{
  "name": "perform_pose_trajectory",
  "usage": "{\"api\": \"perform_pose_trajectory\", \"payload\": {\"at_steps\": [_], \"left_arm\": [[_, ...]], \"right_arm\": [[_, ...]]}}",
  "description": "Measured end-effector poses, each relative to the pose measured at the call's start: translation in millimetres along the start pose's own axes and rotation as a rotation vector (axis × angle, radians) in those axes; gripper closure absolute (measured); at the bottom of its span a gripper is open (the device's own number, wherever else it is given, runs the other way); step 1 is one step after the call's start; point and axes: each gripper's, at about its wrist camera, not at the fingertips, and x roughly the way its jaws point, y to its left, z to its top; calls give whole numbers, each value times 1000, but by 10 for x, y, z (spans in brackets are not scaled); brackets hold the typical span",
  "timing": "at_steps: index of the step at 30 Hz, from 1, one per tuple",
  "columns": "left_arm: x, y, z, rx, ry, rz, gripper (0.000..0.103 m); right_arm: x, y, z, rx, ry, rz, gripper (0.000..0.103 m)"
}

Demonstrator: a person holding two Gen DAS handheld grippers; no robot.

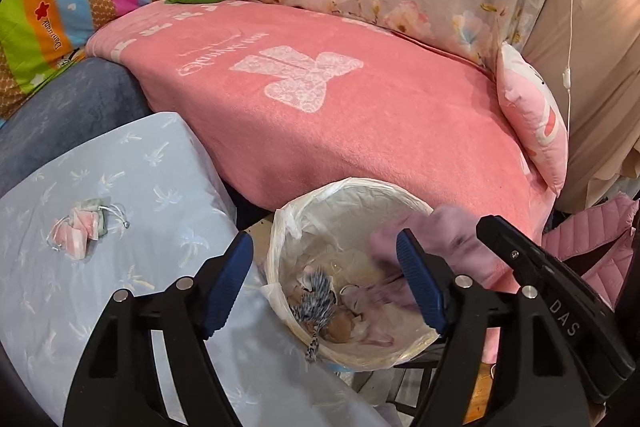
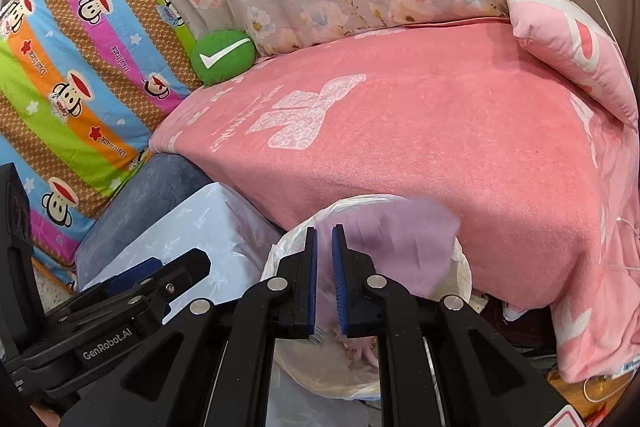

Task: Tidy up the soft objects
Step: 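Carry the leopard strap and mauve cloth over the white bin and open both grippers, then move both open grippers back from the bin to the pink packets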

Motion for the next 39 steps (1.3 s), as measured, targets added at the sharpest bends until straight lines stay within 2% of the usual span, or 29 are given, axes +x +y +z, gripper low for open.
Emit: {"api": "perform_pose_trajectory", "payload": {"at_steps": [9,14,27,31,39], "left_arm": [[0,75,-37,-18,0,34,32],[-11,146,-74,-35,3,43,32],[-64,423,-197,-91,4,89,32],[-65,550,-251,-113,11,108,32],[-83,810,-354,-154,18,154,32]], "right_arm": [[52,70,-33,-10,16,17,88],[74,154,-95,-30,31,22,82],[196,424,-291,-91,90,41,79],[218,519,-339,-109,95,43,67],[338,718,-425,-154,127,52,67]]}}
